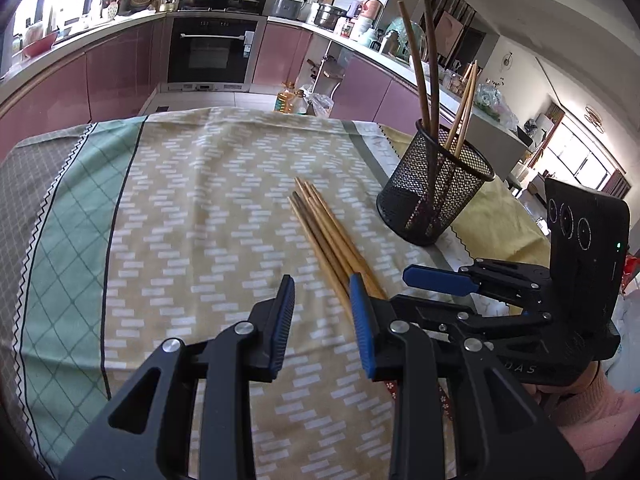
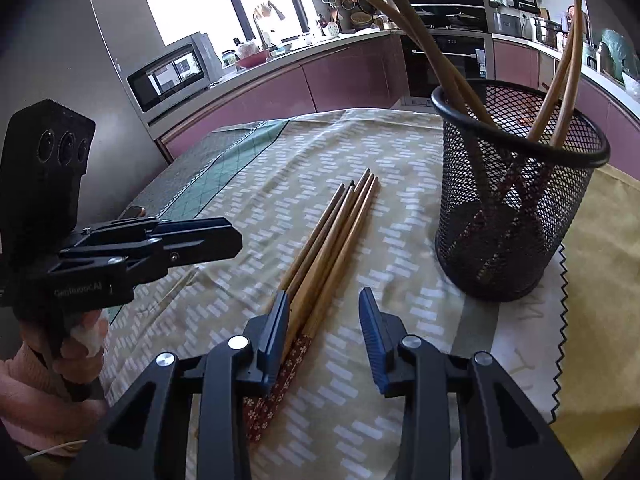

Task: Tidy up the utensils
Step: 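Return both open tools to the remaining chopsticks on the cloth, then close the right tool on a chopstick while the left tool grasps another chopstick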

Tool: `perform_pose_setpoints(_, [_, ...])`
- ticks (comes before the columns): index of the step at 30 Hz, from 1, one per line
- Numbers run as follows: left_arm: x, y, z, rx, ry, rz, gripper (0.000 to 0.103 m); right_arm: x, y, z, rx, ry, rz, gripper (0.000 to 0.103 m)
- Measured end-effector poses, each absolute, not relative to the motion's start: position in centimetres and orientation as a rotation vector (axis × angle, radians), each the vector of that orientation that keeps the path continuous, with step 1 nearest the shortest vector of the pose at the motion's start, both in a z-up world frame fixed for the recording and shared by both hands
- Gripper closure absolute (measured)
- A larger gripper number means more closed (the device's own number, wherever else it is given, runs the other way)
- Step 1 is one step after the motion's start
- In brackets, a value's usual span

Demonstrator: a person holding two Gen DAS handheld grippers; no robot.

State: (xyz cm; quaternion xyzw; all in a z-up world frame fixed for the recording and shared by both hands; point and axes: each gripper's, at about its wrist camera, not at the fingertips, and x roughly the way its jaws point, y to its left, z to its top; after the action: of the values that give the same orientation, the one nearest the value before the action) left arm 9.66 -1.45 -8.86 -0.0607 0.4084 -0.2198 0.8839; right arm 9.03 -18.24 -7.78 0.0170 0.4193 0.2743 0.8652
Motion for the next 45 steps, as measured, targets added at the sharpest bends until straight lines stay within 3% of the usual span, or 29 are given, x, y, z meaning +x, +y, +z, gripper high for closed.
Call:
perform_pose_setpoints(40, [11.5, -5.5, -11.2, 0.0, 0.942, -0.431, 0.074, 10.1, -19.8, -8.7, 0.042, 0.909, 0.463, 0.079])
perform_pose_setpoints(45, [11.6, -5.5, -11.2, 0.026, 0.95, -0.416, 0.079, 10.2, -19.7, -8.7, 0.032, 0.907, 0.456, 0.079])
